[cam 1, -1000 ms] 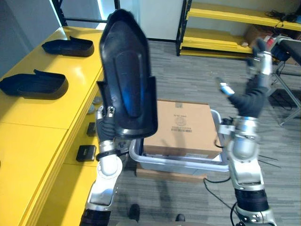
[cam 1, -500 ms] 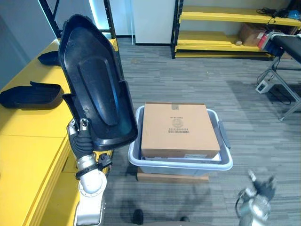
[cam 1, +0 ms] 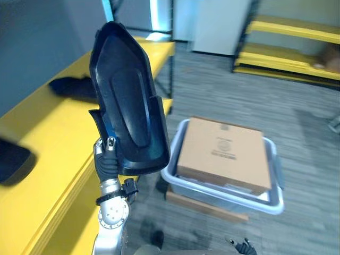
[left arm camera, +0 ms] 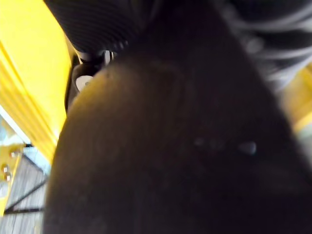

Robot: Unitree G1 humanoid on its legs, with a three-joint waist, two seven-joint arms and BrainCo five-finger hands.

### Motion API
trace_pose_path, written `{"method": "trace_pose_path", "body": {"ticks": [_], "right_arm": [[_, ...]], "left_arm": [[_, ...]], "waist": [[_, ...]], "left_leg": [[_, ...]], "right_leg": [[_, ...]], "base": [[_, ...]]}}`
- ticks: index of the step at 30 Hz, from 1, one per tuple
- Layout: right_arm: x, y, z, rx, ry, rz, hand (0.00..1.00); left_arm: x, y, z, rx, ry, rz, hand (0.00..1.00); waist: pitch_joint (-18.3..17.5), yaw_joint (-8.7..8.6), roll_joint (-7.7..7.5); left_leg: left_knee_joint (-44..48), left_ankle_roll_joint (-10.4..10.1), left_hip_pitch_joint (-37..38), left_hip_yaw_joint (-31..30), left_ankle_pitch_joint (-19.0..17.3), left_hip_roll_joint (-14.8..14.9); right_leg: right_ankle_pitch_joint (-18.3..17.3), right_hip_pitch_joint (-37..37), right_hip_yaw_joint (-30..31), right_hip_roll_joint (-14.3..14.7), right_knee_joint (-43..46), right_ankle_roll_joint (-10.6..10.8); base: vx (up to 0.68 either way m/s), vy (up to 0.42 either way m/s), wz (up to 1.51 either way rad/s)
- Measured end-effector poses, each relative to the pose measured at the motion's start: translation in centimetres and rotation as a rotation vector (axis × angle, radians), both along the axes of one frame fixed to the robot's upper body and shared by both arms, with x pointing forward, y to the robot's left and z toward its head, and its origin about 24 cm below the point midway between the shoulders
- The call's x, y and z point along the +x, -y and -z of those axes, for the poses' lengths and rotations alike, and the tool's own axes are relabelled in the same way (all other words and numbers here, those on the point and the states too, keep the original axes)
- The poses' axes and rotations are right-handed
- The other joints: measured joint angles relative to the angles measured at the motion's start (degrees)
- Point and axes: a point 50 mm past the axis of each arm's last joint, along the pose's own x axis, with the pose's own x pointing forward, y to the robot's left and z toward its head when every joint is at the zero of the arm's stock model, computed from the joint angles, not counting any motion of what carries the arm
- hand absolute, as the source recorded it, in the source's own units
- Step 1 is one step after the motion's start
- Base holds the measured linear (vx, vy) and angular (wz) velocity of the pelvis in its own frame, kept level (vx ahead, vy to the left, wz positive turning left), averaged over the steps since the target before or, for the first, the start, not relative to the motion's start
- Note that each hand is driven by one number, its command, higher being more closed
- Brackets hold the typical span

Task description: Walk over and take plastic housings, then place them on the shelf

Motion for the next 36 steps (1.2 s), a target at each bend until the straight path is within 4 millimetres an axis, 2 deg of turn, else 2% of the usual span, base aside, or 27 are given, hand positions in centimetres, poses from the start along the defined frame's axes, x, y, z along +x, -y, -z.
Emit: {"method": "trace_pose_path", "body": {"ticks": [1, 2, 3, 4, 6, 7, 9, 11, 12, 14, 15, 16, 18, 19, 21, 23, 25, 26, 27, 30, 32, 36], "right_arm": [[0.6, 0.0, -0.3, -0.005, 0.023, -0.007, 0.00], [1.3, 0.0, -0.7, -0.015, 0.048, -0.028, 0.00], [1.7, 0.0, -0.9, -0.023, 0.062, -0.046, 0.00], [2.5, -0.2, -1.2, -0.031, 0.086, -0.073, 0.00], [4.2, -1.0, -2.0, -0.035, 0.137, -0.117, 0.00], [4.7, -1.4, -2.2, -0.031, 0.153, -0.124, 0.00], [4.9, -1.9, -2.2, -0.015, 0.150, -0.123, 0.00], [4.7, -2.3, -1.9, -0.002, 0.121, -0.131, 0.00], [4.6, -2.2, -1.8, -0.009, 0.110, -0.143, 0.00], [5.3, -2.4, -2.1, -0.010, 0.131, -0.148, 0.00], [5.6, -2.5, -2.2, -0.013, 0.137, -0.152, 0.00], [5.7, -2.5, -2.3, -0.012, 0.141, -0.151, 0.00], [5.9, -2.5, -2.3, -0.019, 0.141, -0.145, 0.00], [5.8, -2.3, -2.3, -0.024, 0.136, -0.142, 0.00], [4.6, -2.3, -1.6, -0.021, 0.091, -0.137, 0.00], [3.9, -2.2, -1.3, -0.020, 0.072, -0.126, 0.00], [3.4, -1.9, -1.1, -0.023, 0.057, -0.122, 0.00], [3.1, -1.9, -1.0, -0.021, 0.049, -0.119, 0.00], [3.4, -1.7, -1.1, -0.028, 0.058, -0.120, 0.00], [3.6, -2.0, -1.2, -0.022, 0.067, -0.123, 0.00], [3.0, -2.0, -0.9, -0.018, 0.050, -0.116, 0.00], [2.1, -1.9, -0.6, -0.016, 0.026, -0.108, 0.00]], "left_arm": [[0.0, 0.2, 0.0, -0.005, -0.001, 0.008, 1.00], [0.0, 0.8, 0.1, -0.010, -0.002, 0.041, 1.00], [0.0, 1.0, 0.0, -0.010, 0.000, 0.058, 1.00], [0.1, 1.7, -0.1, -0.011, 0.009, 0.097, 1.00], [0.2, 2.5, -0.4, -0.018, 0.031, 0.149, 1.00], [0.4, 2.9, -0.7, -0.020, 0.045, 0.176, 1.00], [0.9, 3.8, -1.5, -0.024, 0.086, 0.222, 1.00], [1.3, 4.7, -2.3, -0.029, 0.128, 0.267, 1.00], [1.5, 5.1, -2.6, -0.027, 0.146, 0.282, 1.00], [1.8, 5.1, -3.0, -0.015, 0.165, 0.289, 1.00], [1.9, 5.1, -2.9, -0.003, 0.164, 0.290, 1.00], [2.0, 5.1, -2.7, 0.001, 0.159, 0.289, 1.00], [2.4, 5.1, -1.4, 0.015, 0.101, 0.279, 1.00], [2.5, 5.1, -1.1, 0.017, 0.084, 0.281, 1.00], [2.7, 5.2, -0.2, 0.019, 0.038, 0.283, 1.00], [2.6, 5.3, -0.1, 0.018, 0.035, 0.282, 1.00], [2.4, 4.9, 0.0, 0.018, 0.032, 0.266, 1.00], [2.0, 4.6, 0.4, 0.007, 0.011, 0.241, 1.00], [1.5, 4.0, 0.9, -0.006, -0.016, 0.208, 1.00], [0.9, 3.5, 1.8, -0.030, -0.062, 0.166, 1.00], [0.5, 3.0, 2.3, -0.045, -0.086, 0.136, 1.00], [0.4, 2.3, 2.5, -0.055, -0.095, 0.100, 1.00]], "waist": [[0.36, 0.47, -0.01], [0.51, 0.99, -0.09], [0.53, 1.00, -0.04], [0.39, 1.08, -0.17], [0.26, 2.00, -0.44], [0.16, 2.64, -0.63], [0.20, 2.50, -0.81], [0.18, 2.36, -0.65], [-0.20, 2.22, -0.03], [-0.44, 2.26, -0.12], [-0.86, 2.04, -0.68], [-0.95, 1.98, -0.83], [-1.19, 0.62, -1.19], [-1.14, 0.43, -1.12], [-1.07, 0.27, -1.04], [-1.31, 0.48, -1.60], [-1.76, 0.83, -3.31], [-2.05, 0.90, -3.09], [-2.32, 1.17, -2.50], [-2.48, 1.03, -1.90], [-2.50, 1.07, -1.82], [-2.58, 0.94, -1.77]], "left_leg": [[0.68, 0.50, -0.28, 4.27, -0.22, 1.05], [2.10, 0.73, -0.85, 12.88, -0.37, 3.17], [2.96, 0.79, -1.14, 16.73, -0.42, 4.11], [4.52, 1.13, -1.87, 23.29, -0.68, 5.54], [6.27, 2.84, -3.41, 26.39, -1.96, 4.27], [6.69, 3.34, -3.90, 25.86, -2.65, 2.70], [7.80, 4.54, -3.39, 23.71, -4.65, -0.40], [9.32, 5.96, 0.40, 20.68, -7.39, -2.73], [10.11, 6.21, 1.99, 18.22, -9.12, -2.58], [8.68, 6.16, 5.00, 15.42, -9.60, -2.49], [7.38, 5.96, 6.65, 14.05, -9.46, -2.87], [7.19, 5.92, 7.24, 13.48, -9.37, -3.13], [7.21, 5.81, 8.85, 8.75, -9.37, -4.67], [7.33, 5.63, 9.33, 7.89, -9.47, -4.91], [8.76, 4.26, 11.04, 4.18, -10.29, -5.29], [9.76, 2.76, 11.69, 2.69, -11.25, -5.77], [10.46, 1.44, 11.74, 2.40, -12.19, -6.71], [11.38, 0.99, 11.53, 2.05, -13.44, -6.05], [12.38, -0.14, 10.74, 2.08, -14.34, -4.59], [12.48, -0.95, 9.95, 2.10, -15.09, -2.07], [12.20, -1.19, 9.69, 1.85, -15.22, -0.71], [11.44, -2.08, 8.95, -1.49, -14.64, -0.85]], "right_leg": [[-0.25, 0.97, -1.58, -0.28, 0.11, 0.37], [-0.63, 2.37, -4.45, -0.93, 0.40, 1.02], [-0.73, 3.20, -5.95, -1.19, 0.48, 1.20], [-0.93, 4.05, -8.57, -2.11, 0.69, 2.29], [-0.46, 4.84, -11.37, -3.77, 0.93, 3.28], [-0.39, 4.97, -12.51, -5.10, 1.82, 3.24], [-0.20, 6.39, -13.95, -9.30, 7.54, 2.54], [2.80, 6.22, -8.37, -14.70, 19.69, -7.46], [0.09, 2.55, 2.20, -14.33, 27.33, -7.54], [-4.56, -3.09, 13.29, -10.53, 33.07, -5.33], [-6.78, -6.41, 17.10, -8.09, 32.80, -4.65], [-7.51, -8.04, 18.49, -7.24, 32.10, -4.70], [-9.08, -12.03, 23.58, -3.85, 26.13, -4.24], [-9.39, -12.90, 25.41, -2.87, 24.49, -3.74], [-9.41, -14.90, 33.79, 0.99, 20.13, -3.47], [-8.20, -15.21, 37.47, 1.97, 17.93, -2.94], [-0.79, -14.85, 37.43, 1.06, 14.35, -4.20], [-1.66, -13.23, 36.01, 1.35, 12.50, -2.56], [-1.75, -11.52, 34.63, 2.72, 9.42, -2.43], [-1.05, -10.21, 32.85, 5.14, 6.12, -3.48], [-0.61, -8.94, 31.39, 6.45, 4.75, -4.19], [-0.45, -7.86, 27.96, 6.55, 3.72, -4.51]], "base": [[0.02, 0.024, 1.42], [0.04, 0.036, 1.05], [0.09, 0.059, 1.29], [0.11, 0.081, 1.05], [0.16, 0.133, 0.83], [0.21, 0.201, 0.80], [0.24, 0.212, 0.87], [0.29, 0.211, 0.75], [0.30, 0.205, 0.59], [0.31, 0.192, 0.64], [0.22, 0.120, 0.63], [0.33, 0.128, 0.81], [0.29, 0.045, 1.10], [0.23, -0.001, 1.16], [0.21, -0.035, 1.12], [0.19, -0.106, 1.21], [0.16, -0.193, 1.00], [0.12, -0.262, 0.51], [0.10, -0.270, 0.33], [0.01, -0.194, 0.13], [-0.02, -0.152, 0.17], [-0.03, -0.081, 0.40]]}}
